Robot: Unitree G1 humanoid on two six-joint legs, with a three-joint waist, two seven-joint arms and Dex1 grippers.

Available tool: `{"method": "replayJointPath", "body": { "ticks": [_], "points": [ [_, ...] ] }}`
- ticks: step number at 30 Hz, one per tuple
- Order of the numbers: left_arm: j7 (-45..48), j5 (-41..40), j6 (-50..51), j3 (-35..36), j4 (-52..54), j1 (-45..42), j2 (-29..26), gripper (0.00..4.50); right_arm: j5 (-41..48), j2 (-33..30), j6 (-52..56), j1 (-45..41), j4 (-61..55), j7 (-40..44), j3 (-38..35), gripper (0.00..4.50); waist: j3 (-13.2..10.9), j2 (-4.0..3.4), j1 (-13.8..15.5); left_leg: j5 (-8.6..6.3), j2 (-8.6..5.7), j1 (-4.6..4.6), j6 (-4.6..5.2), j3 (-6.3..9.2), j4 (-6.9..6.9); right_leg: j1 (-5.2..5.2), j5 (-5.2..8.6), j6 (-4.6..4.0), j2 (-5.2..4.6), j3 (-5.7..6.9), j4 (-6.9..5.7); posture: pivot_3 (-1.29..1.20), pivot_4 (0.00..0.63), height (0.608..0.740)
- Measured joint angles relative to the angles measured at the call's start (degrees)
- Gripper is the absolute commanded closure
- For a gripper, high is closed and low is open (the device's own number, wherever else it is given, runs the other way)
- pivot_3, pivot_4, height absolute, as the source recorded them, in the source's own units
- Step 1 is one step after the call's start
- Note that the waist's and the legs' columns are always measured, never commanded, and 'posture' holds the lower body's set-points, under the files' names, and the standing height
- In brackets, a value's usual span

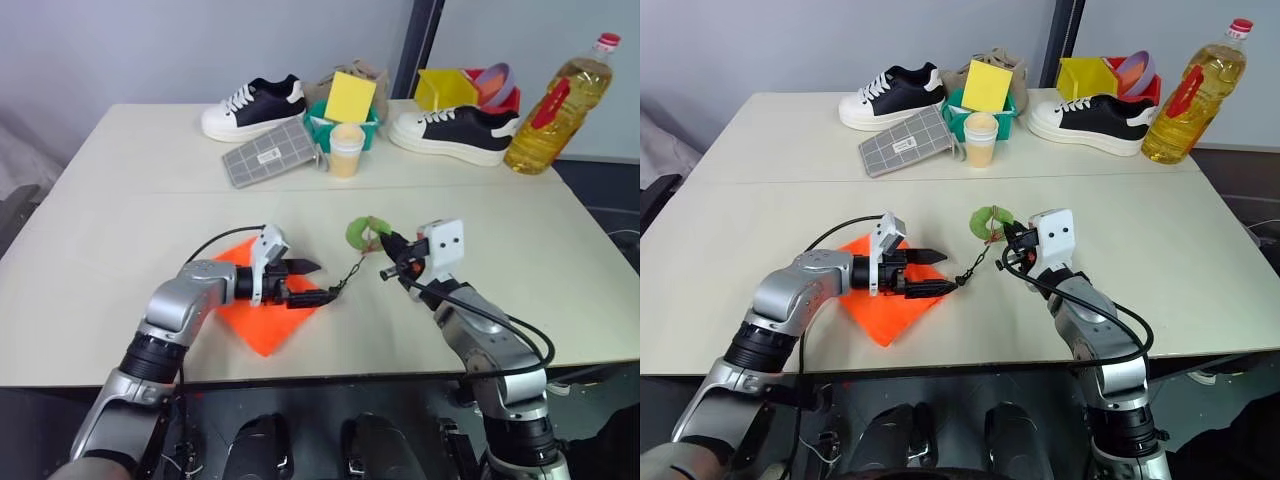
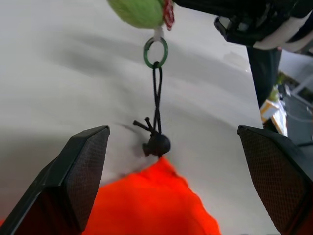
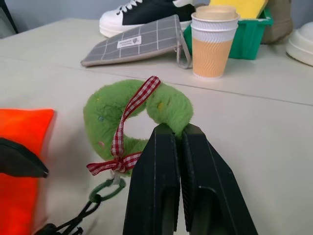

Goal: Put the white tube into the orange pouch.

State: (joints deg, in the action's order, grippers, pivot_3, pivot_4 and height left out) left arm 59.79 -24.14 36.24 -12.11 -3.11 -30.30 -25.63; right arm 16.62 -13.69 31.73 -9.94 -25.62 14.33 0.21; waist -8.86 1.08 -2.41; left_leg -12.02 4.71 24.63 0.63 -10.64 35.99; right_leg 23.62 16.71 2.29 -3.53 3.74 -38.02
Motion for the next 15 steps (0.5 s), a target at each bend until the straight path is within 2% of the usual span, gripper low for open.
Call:
{"method": "replayJointPath", "body": {
  "ticks": [8,15],
  "points": [
    [0.59,4.77,-1.46,-3.96,-0.11,-2.2,-0.61,0.03,0.53,0.0,-0.06,0.44,-2.42,0.62,-0.02,4.5,0.0,0.0,0.03,0.0,0.0,0.0,0.0,0.01,0.0,0.0,0.01,-0.01,0.0,0.0,0.01,0.0,0.15,0.74],
    [-1.41,5.91,5.56,-5.05,3.42,-3.18,-0.56,0.03,2.74,0.22,-1.08,0.48,-7.06,2.37,0.28,4.5,0.0,0.0,0.05,-0.02,0.0,0.01,0.03,0.01,0.0,-0.01,0.01,-0.01,-0.01,0.0,0.03,0.0,0.15,0.74]
  ]
}}
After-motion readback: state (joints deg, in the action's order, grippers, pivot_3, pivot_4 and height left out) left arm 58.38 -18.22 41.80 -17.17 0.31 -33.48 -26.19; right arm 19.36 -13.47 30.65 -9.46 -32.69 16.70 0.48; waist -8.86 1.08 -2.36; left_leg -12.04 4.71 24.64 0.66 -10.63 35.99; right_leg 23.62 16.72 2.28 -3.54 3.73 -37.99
